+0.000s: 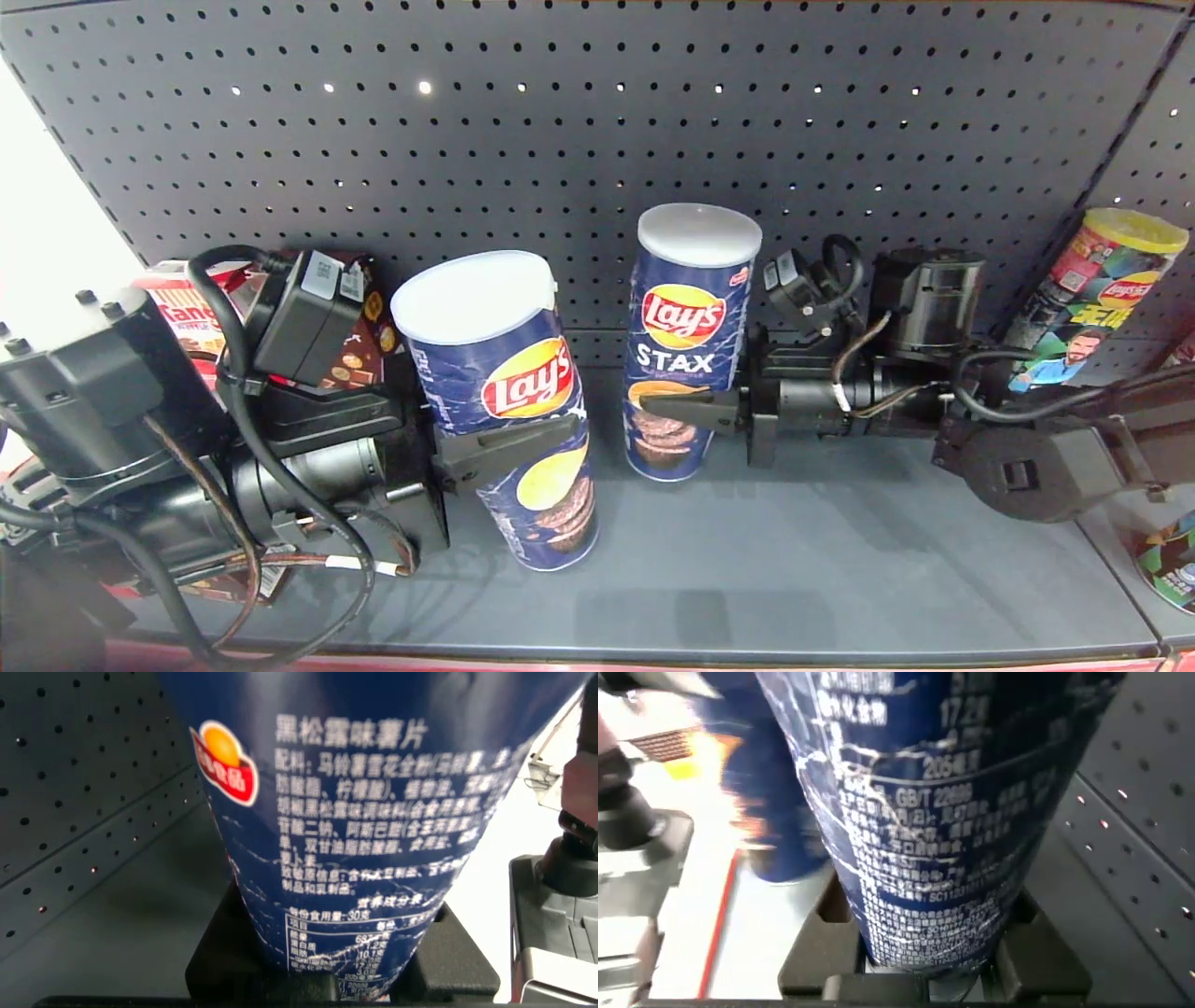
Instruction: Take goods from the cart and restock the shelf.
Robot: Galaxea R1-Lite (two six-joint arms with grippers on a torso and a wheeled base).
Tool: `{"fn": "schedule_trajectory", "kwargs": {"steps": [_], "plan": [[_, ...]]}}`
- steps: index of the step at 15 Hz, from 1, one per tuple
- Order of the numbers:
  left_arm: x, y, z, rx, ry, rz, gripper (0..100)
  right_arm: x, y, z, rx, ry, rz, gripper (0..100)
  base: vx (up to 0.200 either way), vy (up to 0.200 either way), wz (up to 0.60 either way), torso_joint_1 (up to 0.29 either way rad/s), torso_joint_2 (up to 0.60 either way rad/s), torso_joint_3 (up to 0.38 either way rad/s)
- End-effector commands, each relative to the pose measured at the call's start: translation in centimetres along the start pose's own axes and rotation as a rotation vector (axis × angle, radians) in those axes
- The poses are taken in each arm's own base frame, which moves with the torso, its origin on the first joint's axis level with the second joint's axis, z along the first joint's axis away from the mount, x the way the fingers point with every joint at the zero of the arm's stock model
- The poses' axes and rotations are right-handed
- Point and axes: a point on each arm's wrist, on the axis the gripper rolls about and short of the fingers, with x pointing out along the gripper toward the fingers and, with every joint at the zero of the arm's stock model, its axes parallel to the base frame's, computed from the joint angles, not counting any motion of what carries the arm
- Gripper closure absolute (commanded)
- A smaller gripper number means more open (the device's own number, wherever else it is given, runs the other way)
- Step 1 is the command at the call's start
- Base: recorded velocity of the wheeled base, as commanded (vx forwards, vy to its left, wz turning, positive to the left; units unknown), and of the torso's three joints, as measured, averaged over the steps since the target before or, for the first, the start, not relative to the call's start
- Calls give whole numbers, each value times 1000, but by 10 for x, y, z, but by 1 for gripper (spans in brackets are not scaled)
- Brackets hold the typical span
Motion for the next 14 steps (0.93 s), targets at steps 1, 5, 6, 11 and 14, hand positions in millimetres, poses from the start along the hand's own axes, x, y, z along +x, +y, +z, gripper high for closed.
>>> {"fn": "schedule_trajectory", "kwargs": {"steps": [1,5,6,11,14], "plan": [[0,0,1,2,-4,0,100,-19,31,20,-33,-27,18,100,0,0,0,0,0,0],[0,0,1,2,-4,2,100,-31,60,8,-23,-4,-14,100,0,0,0,0,0,0],[0,0,1,2,-3,5,100,-32,62,6,-30,-11,-13,100,0,0,0,0,0,0],[-1,0,0,-2,1,11,100,-31,72,-13,3,23,8,100,0,0,0,0,0,0],[-1,0,-1,-3,2,11,100,-24,71,-24,17,37,16,100,0,0,0,0,0,0]]}}
